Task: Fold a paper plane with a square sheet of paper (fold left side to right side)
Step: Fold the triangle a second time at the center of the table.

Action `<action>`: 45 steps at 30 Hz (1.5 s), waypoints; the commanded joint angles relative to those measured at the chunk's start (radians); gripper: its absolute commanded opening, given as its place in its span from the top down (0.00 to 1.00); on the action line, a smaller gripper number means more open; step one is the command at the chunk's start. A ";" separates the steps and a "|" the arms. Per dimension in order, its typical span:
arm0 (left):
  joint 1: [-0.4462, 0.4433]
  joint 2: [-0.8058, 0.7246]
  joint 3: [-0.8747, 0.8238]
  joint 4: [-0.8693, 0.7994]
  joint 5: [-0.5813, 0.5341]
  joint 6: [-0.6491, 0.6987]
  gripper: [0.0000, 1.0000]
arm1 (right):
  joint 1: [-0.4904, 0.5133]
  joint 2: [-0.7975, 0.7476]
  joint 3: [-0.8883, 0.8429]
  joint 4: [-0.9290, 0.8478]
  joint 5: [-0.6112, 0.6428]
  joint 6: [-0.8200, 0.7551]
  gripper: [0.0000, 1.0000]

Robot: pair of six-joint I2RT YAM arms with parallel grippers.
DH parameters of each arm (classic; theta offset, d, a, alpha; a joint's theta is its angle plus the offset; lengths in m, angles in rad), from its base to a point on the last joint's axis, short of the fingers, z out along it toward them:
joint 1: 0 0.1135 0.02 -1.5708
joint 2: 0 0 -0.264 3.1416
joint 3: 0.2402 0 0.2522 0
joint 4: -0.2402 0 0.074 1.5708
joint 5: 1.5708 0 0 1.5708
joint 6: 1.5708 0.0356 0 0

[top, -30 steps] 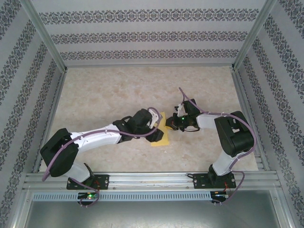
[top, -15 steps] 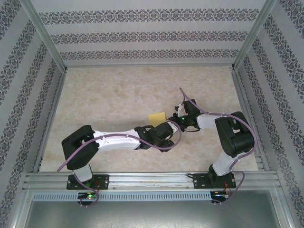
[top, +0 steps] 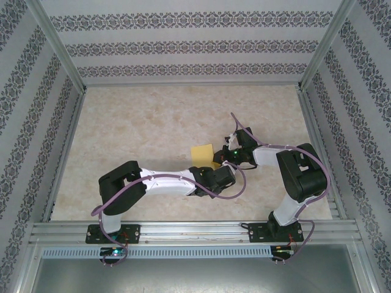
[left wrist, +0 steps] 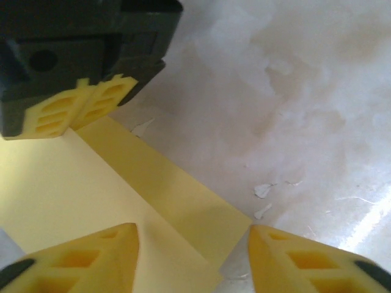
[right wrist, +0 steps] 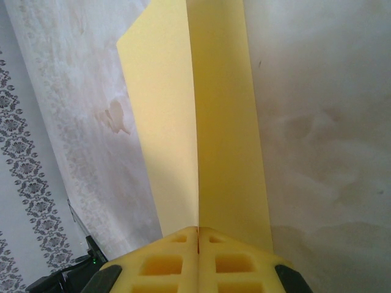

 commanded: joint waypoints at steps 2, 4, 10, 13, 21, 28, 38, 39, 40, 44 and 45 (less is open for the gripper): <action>-0.011 -0.013 -0.005 -0.032 -0.045 0.013 0.64 | 0.003 0.002 -0.008 -0.002 -0.014 0.006 0.98; -0.011 -0.022 -0.015 -0.023 -0.043 0.009 0.72 | 0.003 0.002 -0.007 -0.003 -0.012 0.005 0.98; -0.003 -0.069 -0.062 0.039 -0.014 -0.002 0.92 | 0.003 -0.005 0.003 -0.007 -0.012 0.001 0.97; 0.009 -0.083 -0.072 0.042 0.006 -0.019 1.00 | 0.003 -0.022 0.011 -0.007 -0.014 -0.001 0.96; 0.075 -0.156 -0.133 0.110 0.173 -0.092 1.00 | -0.022 -0.135 0.003 -0.008 0.007 -0.029 0.79; 0.201 -0.209 -0.212 0.230 0.480 -0.219 1.00 | -0.098 -0.294 -0.106 -0.026 0.025 -0.076 0.70; 0.331 -0.213 -0.314 0.422 0.727 -0.373 1.00 | -0.025 -0.378 -0.257 -0.004 0.011 -0.075 1.00; 0.337 -0.212 -0.322 0.438 0.739 -0.384 1.00 | -0.006 -0.374 -0.266 0.006 0.022 -0.070 1.00; 0.347 -0.212 -0.333 0.459 0.755 -0.394 1.00 | 0.018 -0.368 -0.276 0.012 0.035 -0.064 1.00; 0.371 -0.207 -0.352 0.480 0.787 -0.408 1.00 | 0.087 -0.340 -0.294 0.032 0.096 -0.048 1.00; 0.375 -0.207 -0.353 0.478 0.788 -0.407 1.00 | 0.100 -0.331 -0.296 0.038 0.109 -0.043 1.00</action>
